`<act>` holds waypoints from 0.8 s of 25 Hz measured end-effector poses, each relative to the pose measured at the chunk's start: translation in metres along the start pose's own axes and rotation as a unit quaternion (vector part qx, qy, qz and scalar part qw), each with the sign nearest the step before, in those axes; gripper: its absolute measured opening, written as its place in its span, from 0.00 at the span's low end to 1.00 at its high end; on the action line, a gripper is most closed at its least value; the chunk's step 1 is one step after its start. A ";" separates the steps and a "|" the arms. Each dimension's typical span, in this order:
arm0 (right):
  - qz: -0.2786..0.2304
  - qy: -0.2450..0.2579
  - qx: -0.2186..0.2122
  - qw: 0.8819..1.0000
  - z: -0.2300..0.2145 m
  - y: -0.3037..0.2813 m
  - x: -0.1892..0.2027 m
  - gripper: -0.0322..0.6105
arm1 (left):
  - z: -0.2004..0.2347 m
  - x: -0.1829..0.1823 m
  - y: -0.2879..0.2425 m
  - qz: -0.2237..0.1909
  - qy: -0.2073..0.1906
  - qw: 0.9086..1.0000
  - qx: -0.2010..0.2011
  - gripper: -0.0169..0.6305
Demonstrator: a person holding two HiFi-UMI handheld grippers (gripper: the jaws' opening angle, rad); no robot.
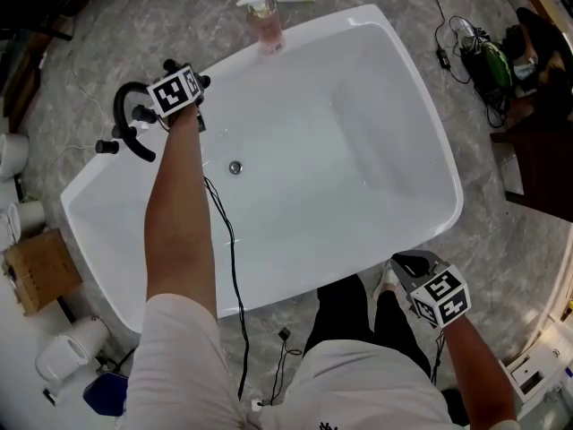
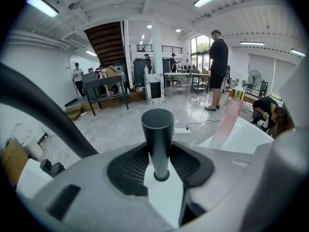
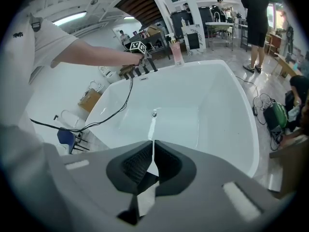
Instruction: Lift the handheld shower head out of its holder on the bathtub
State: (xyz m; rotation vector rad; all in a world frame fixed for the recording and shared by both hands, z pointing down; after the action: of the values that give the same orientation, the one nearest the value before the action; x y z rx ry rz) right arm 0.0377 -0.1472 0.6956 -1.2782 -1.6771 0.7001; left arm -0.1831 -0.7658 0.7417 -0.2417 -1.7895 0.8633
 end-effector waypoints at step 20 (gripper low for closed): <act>-0.027 0.029 -0.030 0.999 0.036 0.023 -0.007 0.08 | 0.001 -0.038 0.092 -0.040 -0.017 0.999 0.001 0.24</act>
State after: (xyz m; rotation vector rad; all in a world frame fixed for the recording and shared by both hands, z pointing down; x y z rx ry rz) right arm 0.0169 -0.1442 0.6579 -1.2782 -1.6901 0.5776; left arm -0.1915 -0.7213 0.6535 -0.1549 -1.8167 0.8168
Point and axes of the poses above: the fingertips, and each gripper's own axes: y backward along the fingers, z to its left, x out of its underside, the point moved 1 cm from there along y, backward along the fingers, and after that the axes turned 7 degrees about -y, right-handed, at the moved point
